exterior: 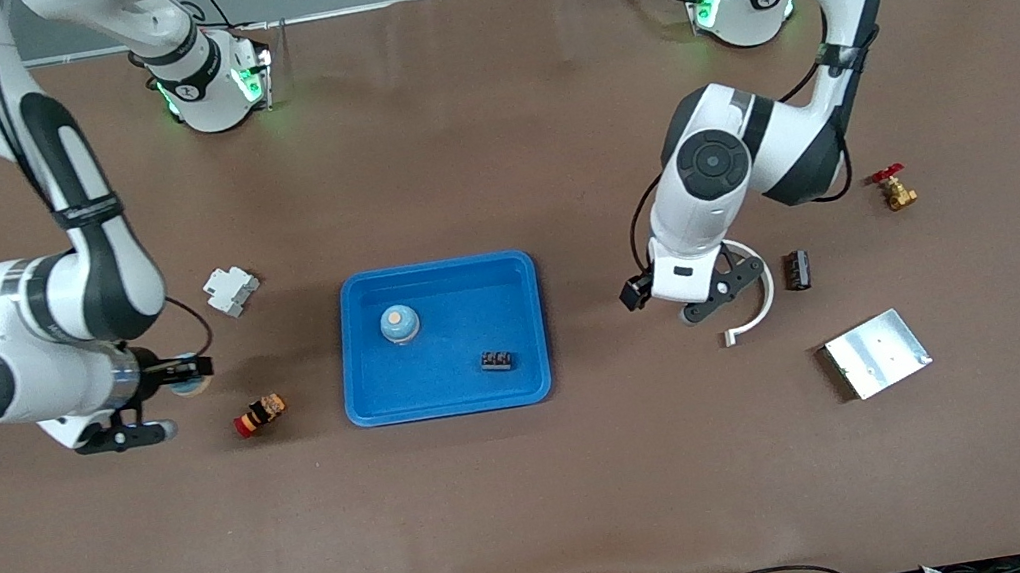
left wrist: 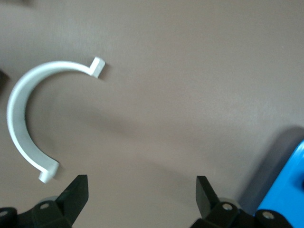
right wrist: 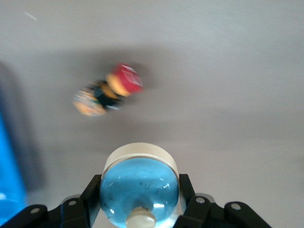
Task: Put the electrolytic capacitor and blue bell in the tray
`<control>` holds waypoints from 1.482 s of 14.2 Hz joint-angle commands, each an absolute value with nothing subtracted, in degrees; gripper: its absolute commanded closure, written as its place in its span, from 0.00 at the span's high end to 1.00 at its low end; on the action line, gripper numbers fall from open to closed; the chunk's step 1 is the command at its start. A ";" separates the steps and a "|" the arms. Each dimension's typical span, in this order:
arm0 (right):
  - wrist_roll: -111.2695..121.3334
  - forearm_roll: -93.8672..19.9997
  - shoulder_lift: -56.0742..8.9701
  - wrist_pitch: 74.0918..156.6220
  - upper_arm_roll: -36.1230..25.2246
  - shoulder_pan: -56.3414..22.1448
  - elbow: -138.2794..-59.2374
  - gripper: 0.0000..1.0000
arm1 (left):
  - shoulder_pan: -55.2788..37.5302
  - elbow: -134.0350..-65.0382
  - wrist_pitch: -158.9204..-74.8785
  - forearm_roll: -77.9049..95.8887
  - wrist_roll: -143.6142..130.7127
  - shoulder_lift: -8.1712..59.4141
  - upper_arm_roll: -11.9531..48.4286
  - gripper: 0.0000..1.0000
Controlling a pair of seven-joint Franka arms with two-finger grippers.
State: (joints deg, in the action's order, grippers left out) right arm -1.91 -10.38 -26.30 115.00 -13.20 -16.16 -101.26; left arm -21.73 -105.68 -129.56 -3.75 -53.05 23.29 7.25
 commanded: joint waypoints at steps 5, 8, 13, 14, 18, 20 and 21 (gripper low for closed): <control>-31.70 -13.01 -39.36 115.22 -8.18 -24.51 -84.65 0.00 | -16.61 -110.03 -125.68 -2.98 -35.34 18.02 8.09 1.00; -38.39 -13.10 -42.18 122.33 -5.46 -25.84 -84.73 0.00 | -14.52 -115.12 -126.39 -4.31 -28.77 13.55 8.35 1.00; -39.55 -13.10 -43.33 123.66 -3.52 -26.37 -84.81 0.02 | -10.73 -125.48 -135.32 -3.60 -16.62 9.76 9.40 1.00; -39.55 -13.10 -43.33 123.49 -3.34 -26.37 -84.81 0.19 | -9.42 -127.07 -137.18 -3.60 -14.52 9.58 9.32 1.00; -39.46 -13.10 -43.42 123.75 -3.34 -25.75 -85.25 1.00 | -2.22 -133.48 -146.12 -3.69 -1.70 9.40 9.40 1.00; -38.68 -12.92 -43.07 123.31 -3.34 -25.58 -85.25 1.00 | 1.30 -136.40 -152.64 -3.69 3.05 10.10 9.40 1.00; -38.50 -12.92 -42.81 123.22 -3.43 -25.32 -85.17 1.00 | 2.97 -136.49 -153.19 -3.69 5.86 10.80 9.40 1.00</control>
